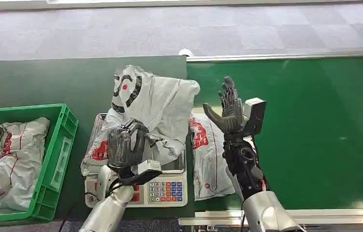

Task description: Moved the parcel from conveyor to table for the left to box.

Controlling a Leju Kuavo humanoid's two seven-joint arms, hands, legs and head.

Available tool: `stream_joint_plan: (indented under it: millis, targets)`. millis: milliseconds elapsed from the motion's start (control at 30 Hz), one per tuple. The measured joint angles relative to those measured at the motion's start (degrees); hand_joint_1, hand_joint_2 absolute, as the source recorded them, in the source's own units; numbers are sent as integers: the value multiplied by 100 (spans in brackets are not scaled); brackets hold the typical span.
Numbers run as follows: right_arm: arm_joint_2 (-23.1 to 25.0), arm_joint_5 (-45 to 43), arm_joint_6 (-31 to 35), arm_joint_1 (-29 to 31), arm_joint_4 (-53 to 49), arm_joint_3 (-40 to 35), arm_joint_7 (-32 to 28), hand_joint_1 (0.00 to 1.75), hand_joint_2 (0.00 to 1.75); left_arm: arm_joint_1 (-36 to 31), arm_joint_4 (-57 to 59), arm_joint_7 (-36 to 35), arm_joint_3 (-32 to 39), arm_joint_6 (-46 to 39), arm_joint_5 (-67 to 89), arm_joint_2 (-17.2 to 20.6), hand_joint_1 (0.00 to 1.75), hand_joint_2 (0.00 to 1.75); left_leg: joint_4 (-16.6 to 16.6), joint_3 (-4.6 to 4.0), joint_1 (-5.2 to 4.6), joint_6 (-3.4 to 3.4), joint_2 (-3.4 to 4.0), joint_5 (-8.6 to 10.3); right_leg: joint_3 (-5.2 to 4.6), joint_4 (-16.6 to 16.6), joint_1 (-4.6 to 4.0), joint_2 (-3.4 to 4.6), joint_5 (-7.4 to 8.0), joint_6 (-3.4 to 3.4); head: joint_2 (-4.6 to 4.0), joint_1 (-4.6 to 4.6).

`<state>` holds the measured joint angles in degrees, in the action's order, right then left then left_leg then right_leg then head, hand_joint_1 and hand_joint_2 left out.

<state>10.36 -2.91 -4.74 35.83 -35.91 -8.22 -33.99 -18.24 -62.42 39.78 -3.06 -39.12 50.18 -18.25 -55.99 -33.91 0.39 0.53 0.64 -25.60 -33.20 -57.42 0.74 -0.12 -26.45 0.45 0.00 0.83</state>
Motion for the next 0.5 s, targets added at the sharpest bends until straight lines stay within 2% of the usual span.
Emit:
stream_joint_plan:
  millis: [200, 233, 500]
  targets:
    - [9, -44, -22, 50, 90, -7, -9, 0, 175, 241, -1807, 2, -129, 0, -271, 2, 175, 175, 0, -2, 0, 0, -4, 0, 0, 0, 0, -1, 0, 0, 0, -2]
    - [11, -48, -22, 58, 98, -7, -9, 0, 175, 264, -1971, 2, -140, 0, -273, 2, 175, 0, 0, -2, 0, 0, -3, 0, 0, 0, 0, -1, 0, 0, 0, 0]
    - [22, -87, -50, 84, 153, -9, -17, 0, 175, 427, -3007, 2, -208, 0, -378, 2, 175, 0, 0, -2, 0, 0, -3, 0, -1, 0, 0, -1, 0, 0, 0, 0]
